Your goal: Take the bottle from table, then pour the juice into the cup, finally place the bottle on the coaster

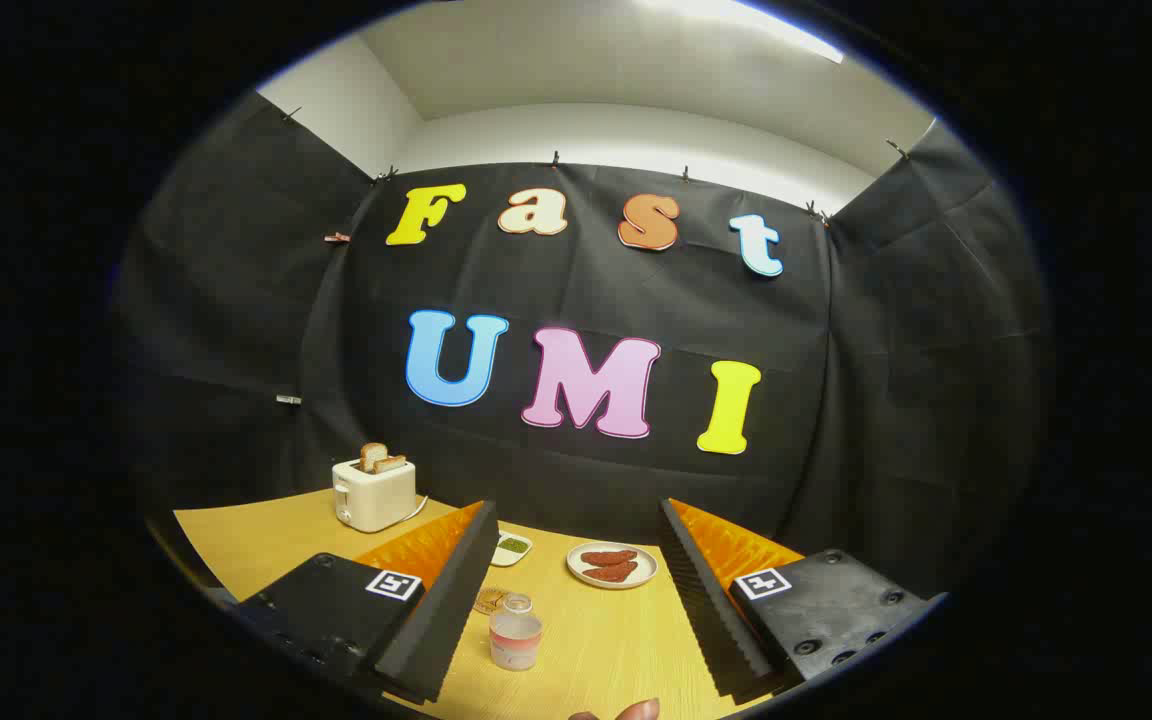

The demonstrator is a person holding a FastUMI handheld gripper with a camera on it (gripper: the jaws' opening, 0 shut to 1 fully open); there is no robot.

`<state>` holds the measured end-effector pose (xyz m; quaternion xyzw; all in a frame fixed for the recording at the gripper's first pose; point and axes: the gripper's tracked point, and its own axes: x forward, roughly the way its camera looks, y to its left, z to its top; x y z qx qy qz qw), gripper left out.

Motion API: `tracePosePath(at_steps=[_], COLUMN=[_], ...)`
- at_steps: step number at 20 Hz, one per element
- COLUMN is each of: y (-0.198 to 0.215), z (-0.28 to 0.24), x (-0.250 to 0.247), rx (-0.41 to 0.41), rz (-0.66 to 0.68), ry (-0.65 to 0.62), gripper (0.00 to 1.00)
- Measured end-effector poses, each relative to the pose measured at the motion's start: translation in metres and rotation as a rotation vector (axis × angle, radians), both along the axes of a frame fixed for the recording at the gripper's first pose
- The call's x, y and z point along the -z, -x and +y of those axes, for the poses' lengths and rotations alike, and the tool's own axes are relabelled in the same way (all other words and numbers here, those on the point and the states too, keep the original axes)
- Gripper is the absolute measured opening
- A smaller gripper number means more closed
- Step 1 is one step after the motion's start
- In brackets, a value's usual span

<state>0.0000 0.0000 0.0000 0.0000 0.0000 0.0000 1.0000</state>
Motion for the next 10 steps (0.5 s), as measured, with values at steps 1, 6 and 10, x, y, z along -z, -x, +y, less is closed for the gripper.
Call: tracePosePath(at_steps=[1, 6, 10], y=[0.000, -0.004, -0.005], z=[0.003, 0.017, 0.024], x=[0.001, 0.008, 0.015], rx=[-0.004, -0.023, -0.032], rz=[0.002, 0.012, 0.021], ry=[0.002, 0.004, -0.001], gripper=[0.97, 0.97, 0.97])
